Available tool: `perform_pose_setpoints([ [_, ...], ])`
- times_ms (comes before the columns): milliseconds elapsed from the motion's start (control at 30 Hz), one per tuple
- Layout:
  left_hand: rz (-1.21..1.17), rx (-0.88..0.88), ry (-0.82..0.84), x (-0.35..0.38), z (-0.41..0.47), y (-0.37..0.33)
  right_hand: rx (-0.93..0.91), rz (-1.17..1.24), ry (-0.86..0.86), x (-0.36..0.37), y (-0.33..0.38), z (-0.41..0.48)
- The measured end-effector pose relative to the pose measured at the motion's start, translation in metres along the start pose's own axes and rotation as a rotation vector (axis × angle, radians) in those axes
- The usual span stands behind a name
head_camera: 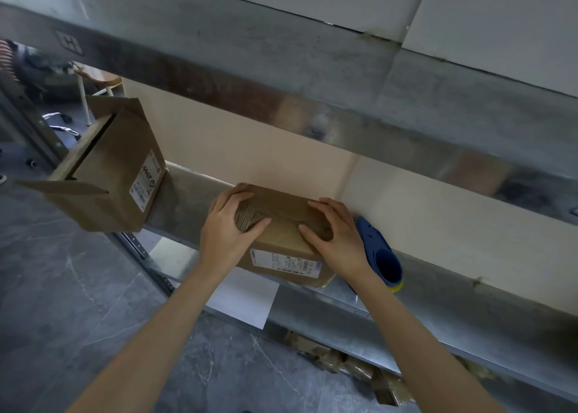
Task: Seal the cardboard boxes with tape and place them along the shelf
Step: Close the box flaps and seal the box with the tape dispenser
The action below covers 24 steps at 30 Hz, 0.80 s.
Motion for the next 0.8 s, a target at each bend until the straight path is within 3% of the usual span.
perform_pose_setpoints([
  [467, 0.034, -0.157, 0.02, 0.004, -0.026, -0.001, 0.102, -0.148, -0.125, -0.008, 0.009, -0.026],
  [667, 0.055, -0.239, -0.019, 0.005, -0.019, -0.002, 0.061, 0.1, -0.085, -0.019, -0.002, -0.047],
  [800, -0.135, -0.268, -0.009, 0.018, -0.016, -0.012, 0.007, 0.148, -0.103, -0.017, -0.006, -0.056],
])
Point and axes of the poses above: each hand's wrist, its own z-axis towards the middle knuckle, its own x-axis out of the palm, y = z × x, the point moved 2 cm from there along z, towards the middle knuckle
